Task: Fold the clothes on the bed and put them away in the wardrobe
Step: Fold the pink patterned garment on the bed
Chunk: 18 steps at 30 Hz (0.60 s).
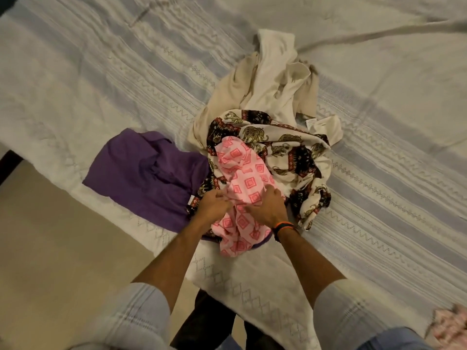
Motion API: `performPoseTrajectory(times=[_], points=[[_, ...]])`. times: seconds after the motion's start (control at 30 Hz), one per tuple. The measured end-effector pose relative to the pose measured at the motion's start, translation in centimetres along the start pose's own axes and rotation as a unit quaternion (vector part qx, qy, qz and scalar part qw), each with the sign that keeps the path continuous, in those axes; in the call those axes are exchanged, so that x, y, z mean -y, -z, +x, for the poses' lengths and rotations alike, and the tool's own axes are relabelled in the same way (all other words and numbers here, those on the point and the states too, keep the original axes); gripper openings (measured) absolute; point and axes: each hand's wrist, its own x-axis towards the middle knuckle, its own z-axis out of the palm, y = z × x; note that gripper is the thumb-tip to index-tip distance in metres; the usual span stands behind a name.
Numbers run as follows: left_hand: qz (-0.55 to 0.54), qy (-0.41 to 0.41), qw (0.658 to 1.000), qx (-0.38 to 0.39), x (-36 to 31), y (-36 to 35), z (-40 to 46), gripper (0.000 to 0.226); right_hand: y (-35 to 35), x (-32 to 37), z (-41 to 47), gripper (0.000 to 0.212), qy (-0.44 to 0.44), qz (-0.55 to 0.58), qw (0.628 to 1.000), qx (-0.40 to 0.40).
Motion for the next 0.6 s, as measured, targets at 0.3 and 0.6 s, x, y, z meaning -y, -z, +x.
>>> performPoseTrajectory(times=[0.3,0.6], points=[[-0.024,0.016,0.999,0.021,0.8,0.1,1.4,0.032,-1.5,-0.2,1.3,0.023,0.059,0.09,0.994,-0.012],[-0.03,-0.039,0.999,-0.007,-1.4,0.2,-3.9,0.061,3.1,1.9,-3.8,0.021,0.043,0.405,0.911,0.059]])
